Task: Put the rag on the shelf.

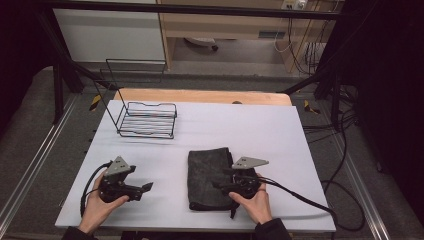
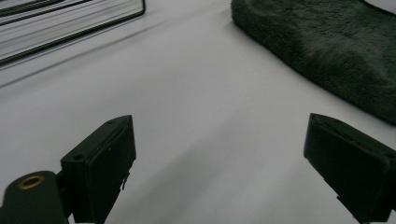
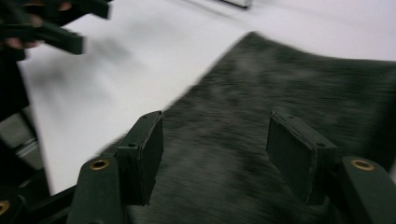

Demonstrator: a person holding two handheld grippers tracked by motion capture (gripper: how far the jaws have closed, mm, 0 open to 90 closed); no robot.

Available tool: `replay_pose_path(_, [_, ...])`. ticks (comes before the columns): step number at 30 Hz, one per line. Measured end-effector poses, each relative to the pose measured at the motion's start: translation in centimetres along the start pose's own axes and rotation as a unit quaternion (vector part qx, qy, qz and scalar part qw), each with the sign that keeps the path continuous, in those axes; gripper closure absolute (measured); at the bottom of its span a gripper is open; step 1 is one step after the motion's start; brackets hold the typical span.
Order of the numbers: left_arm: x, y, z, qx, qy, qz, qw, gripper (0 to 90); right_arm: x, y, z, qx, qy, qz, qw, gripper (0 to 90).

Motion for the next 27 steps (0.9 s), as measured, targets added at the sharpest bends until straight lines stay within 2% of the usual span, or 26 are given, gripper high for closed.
replay_pose_path(1, [-0.3,0.5,0.3,-0.001,-0.002,-0.003,1.0,9.1,0.3,0.7,-0.3,-0.003,-0.005,-0.012,0.9999,36.5])
replay_pose_path(2, [-0.6,1.0,0.5,-0.002,-0.005,-0.007,1.0,9.1,0.3,0.7,-0.3,-0.003,-0.005,-0.012,0.9999,36.5])
replay_pose_path(3, [-1.1,1.8,0.8,-0.004,-0.009,-0.012,0.9999,9.7,0.8,1.9,-0.9,-0.011,-0.013,-0.026,0.9995,39.6])
replay_pose_path(4, [-1.9,2.8,1.2,-0.005,-0.019,-0.018,0.9996,10.7,1.0,2.3,-1.2,-0.012,-0.014,-0.029,0.9994,40.8])
replay_pose_path(5, [-1.9,2.8,1.2,-0.005,-0.019,-0.018,0.9996,11.8,1.1,2.6,-1.5,-0.017,-0.021,-0.033,0.9991,41.9])
replay_pose_path(6, [-3.0,4.1,1.7,-0.008,-0.032,-0.024,0.9992,12.1,1.2,2.9,-1.9,-0.017,-0.026,-0.036,0.9989,43.3])
replay_pose_path(7, [-3.0,4.1,1.7,-0.008,-0.032,-0.024,0.9992,12.1,1.3,3.0,-2.2,-0.017,-0.031,-0.04,0.9986,44.5])
replay_pose_path(8, [-3.5,4.7,1.9,-0.01,-0.037,-0.028,0.9989,12.1,1.3,3.0,-2.2,-0.017,-0.031,-0.04,0.9986,44.5])
replay_pose_path(9, [-4.5,6.2,2.4,-0.014,-0.045,-0.039,0.9981,12.5,1.3,3.1,-2.9,-0.016,-0.046,-0.04,0.998,49.1])
replay_pose_path(10, [-5.0,6.8,2.6,-0.019,-0.048,-0.045,0.9977,12.8,1.3,3.1,-3.1,-0.012,-0.047,-0.038,0.9981,51.6])
replay_pose_path(11, [-5.0,6.8,2.6,-0.019,-0.048,-0.045,0.9977,13.4,1.3,2.9,-3.2,-0.015,-0.047,-0.033,0.9983,55.1])
replay_pose_path(14, [-6.1,8.4,3.2,-0.022,-0.049,-0.058,0.9969,14.9,1.7,2.5,-3.1,-0.012,-0.042,-0.02,0.9988,66.4])
replay_pose_path(17, [-6.9,9.1,3.5,-0.022,-0.051,-0.056,0.9969,15.0,1.7,2.1,-3.5,-0.026,-0.057,-0.012,0.9979,70.3])
replay_pose_path(23, [-7.6,9.4,3.2,-0.01,-0.052,-0.049,0.9974,17.0,1.6,1.9,-3.7,-0.036,-0.059,-0.011,0.9975,76.6])
replay_pose_path(24, [-7.7,9.4,3.0,-0.009,-0.054,-0.049,0.9973,17.5,1.5,1.9,-3.7,-0.035,-0.059,-0.01,0.9976,78.4])
replay_pose_path(25, [-7.8,9.5,2.9,-0.009,-0.056,-0.048,0.9972,18.1,1.6,1.7,-3.7,-0.044,-0.06,-0.007,0.9972,86.5])
replay_pose_path(27, [-7.9,9.7,2.6,-0.01,-0.06,-0.05,0.9969,19.2,1.8,1.7,-3.4,-0.044,-0.054,0.0,0.9976,87.9])
Point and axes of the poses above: each handheld gripper's, and its own axes: x roughly backward along the jaws, z roughly out of its top, y roughly to its right, the point moved 5 cm from there along -x, roughly forward along the jaws, and after that the axes turned 8 degrees about y, right-handed, at the moved point
